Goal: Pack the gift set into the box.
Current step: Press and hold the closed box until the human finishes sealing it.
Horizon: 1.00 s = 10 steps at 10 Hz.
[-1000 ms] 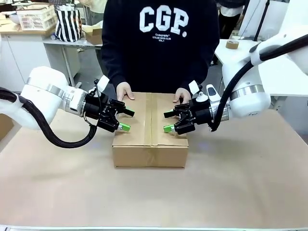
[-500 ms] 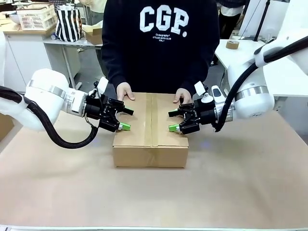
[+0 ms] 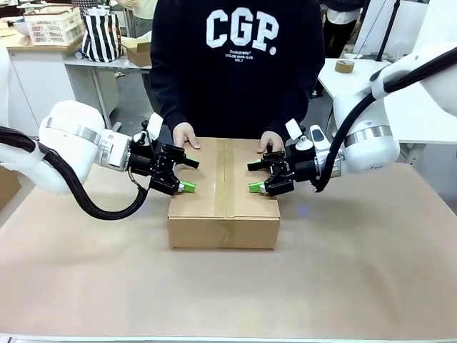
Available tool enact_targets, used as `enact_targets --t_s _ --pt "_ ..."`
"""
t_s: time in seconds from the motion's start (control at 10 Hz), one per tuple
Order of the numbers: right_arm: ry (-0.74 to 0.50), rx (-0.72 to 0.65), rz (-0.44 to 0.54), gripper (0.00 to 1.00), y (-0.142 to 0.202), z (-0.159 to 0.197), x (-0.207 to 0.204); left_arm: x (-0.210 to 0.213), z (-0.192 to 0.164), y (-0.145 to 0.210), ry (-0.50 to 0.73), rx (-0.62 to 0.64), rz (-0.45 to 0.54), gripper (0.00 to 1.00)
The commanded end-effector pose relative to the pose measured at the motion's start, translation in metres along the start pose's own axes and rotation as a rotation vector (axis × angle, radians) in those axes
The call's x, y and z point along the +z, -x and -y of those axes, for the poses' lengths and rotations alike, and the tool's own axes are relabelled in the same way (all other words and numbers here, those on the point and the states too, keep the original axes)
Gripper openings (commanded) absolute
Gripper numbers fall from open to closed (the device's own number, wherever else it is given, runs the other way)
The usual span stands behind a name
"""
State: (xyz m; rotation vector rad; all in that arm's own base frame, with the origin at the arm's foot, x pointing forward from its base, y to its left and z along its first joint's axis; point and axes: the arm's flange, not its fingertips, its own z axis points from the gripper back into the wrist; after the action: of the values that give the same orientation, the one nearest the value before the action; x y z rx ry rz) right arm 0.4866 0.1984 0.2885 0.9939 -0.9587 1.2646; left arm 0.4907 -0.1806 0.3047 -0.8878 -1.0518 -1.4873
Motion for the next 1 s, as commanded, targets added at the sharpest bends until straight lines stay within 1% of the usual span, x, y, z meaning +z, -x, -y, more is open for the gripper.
enact_targets --t_s 0.0,0.1,0.3,0.4,0.5,0.9 --pt "0.006 0.008 -0.051 1.00 0.020 0.005 0.003 -0.008 0.007 0.027 0.058 0.053 -0.066 1.00" --pt "0.000 0.000 0.000 1.00 0.000 0.000 0.000 -0.009 0.007 0.029 0.078 0.096 -0.048 1.00" --pt "0.000 0.000 0.000 1.00 0.000 0.000 0.000 -0.010 0.008 0.033 0.097 0.147 -0.052 1.00" --pt "0.000 0.000 0.000 1.00 0.000 0.000 0.000 -0.010 0.006 0.036 0.097 0.194 -0.069 1.00" --pt "0.000 0.000 0.000 1.00 0.000 0.000 0.000 -0.005 -0.001 0.008 0.034 0.114 0.021 1.00" --pt "0.000 0.000 0.000 1.00 0.000 0.000 0.000 -0.005 -0.001 0.008 0.034 0.114 0.021 1.00"
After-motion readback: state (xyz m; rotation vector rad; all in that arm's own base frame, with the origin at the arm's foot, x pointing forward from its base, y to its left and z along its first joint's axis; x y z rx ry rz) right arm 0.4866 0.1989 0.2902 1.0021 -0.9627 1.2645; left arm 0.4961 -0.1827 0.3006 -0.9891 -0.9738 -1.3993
